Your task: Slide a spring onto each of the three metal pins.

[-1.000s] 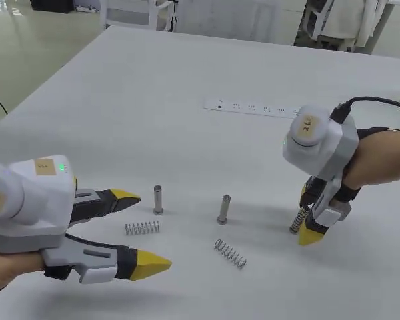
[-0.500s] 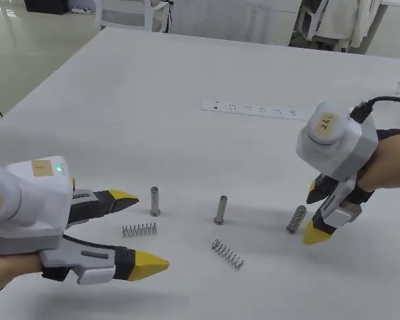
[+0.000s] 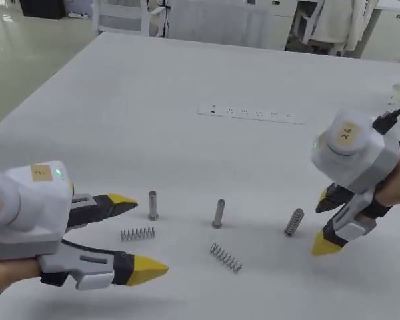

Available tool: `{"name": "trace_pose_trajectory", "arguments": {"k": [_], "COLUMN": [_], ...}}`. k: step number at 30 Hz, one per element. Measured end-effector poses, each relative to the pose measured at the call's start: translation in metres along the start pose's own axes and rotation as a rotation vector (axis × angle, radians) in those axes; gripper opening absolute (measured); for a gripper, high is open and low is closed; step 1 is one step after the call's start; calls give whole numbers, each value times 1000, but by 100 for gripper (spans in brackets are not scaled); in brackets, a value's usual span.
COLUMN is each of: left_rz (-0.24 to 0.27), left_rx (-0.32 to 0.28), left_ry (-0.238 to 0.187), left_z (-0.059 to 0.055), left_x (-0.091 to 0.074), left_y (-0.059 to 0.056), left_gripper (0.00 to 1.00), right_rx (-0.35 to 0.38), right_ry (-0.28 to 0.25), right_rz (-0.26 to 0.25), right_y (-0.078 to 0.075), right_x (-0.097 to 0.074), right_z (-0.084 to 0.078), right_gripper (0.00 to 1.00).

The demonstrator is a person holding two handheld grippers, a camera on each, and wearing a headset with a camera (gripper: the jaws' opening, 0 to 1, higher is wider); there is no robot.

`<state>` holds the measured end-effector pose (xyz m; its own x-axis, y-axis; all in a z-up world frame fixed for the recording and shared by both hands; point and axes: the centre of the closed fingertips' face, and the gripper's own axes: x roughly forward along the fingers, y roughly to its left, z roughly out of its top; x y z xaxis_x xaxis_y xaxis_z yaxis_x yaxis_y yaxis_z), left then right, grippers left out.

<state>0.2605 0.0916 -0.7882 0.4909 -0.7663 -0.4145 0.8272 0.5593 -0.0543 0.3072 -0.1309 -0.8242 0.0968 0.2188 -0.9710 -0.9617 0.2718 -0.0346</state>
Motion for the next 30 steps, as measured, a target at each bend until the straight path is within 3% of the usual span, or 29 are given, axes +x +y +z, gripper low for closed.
{"name": "trace_pose_trajectory", "arguments": {"k": [14, 30], "left_rz": [-2, 2], "left_rx": [4, 9], "left_ry": [-2, -6], "left_z": [0, 0], "left_x": [0, -2], "left_y": [-1, -2], "left_gripper": [65, 66], "right_rx": [12, 14], "right_ry": [-17, -53], "right_rz": [5, 20], "right_y": [21, 45], "right_x": [-3, -7], "right_z": [-6, 2], "right_gripper": [48, 46]}}
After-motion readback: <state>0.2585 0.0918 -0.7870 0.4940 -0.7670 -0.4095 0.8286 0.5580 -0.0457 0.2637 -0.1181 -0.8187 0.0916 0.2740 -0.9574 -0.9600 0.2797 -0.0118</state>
